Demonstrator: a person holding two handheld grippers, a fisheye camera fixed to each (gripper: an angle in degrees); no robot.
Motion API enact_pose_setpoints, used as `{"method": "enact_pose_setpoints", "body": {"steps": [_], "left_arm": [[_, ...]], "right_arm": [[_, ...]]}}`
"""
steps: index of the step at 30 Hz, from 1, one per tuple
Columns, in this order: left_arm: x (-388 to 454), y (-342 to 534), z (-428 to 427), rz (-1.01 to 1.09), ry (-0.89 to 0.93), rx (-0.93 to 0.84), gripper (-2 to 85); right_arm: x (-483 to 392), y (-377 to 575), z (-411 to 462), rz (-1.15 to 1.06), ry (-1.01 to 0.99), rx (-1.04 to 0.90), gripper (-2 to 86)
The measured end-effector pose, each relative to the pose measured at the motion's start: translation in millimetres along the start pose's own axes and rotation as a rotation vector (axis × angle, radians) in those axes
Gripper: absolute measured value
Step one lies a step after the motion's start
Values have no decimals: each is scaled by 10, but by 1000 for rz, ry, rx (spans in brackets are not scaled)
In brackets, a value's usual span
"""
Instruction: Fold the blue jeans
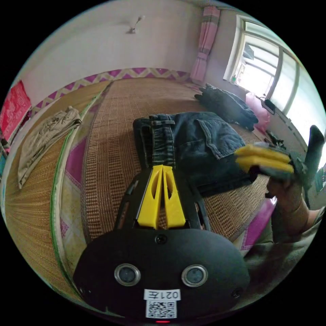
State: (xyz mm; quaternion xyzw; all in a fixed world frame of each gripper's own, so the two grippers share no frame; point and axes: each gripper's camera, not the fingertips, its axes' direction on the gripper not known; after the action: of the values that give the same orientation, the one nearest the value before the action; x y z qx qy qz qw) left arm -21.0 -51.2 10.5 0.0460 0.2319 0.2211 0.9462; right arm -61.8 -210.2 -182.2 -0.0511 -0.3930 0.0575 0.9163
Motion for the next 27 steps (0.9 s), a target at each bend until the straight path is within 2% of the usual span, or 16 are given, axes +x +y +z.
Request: {"method": "enact_pose_setpoints", "body": {"steps": [4, 6, 10, 13, 16, 18, 20, 24, 27], "left_arm": [[-132, -88, 64, 9, -14, -1, -9], [-229, -136, 98, 9, -20, 3, -9], [-474, -218, 81, -59, 19, 30, -7], [-808, -280, -144, -152, 63, 152, 0], [-1266, -469, -2, -239, 187, 55, 63], [-1587, -583, 277, -286, 343, -45, 119], [-1737, -644, 473, -300, 409, -112, 139], [-1915, -802, 718, -303, 475, -153, 137], [-2008, -884, 883, -321, 510, -184, 98]], "right_arm": [[996, -35, -70, 215, -4, -35, 57], [1337, 56, 308, 233, -63, -180, 43], [1494, -168, 5, 199, -33, -183, 25], [1950, -322, -459, 319, -70, -58, 62], [2627, -453, -456, 439, -173, -109, 94], [3110, -496, -229, 517, -333, -201, 118], [3395, -511, -77, 569, -447, -256, 129], [3824, -597, 76, 653, -621, -262, 126], [3848, -731, 176, 648, -637, -270, 108]]}}
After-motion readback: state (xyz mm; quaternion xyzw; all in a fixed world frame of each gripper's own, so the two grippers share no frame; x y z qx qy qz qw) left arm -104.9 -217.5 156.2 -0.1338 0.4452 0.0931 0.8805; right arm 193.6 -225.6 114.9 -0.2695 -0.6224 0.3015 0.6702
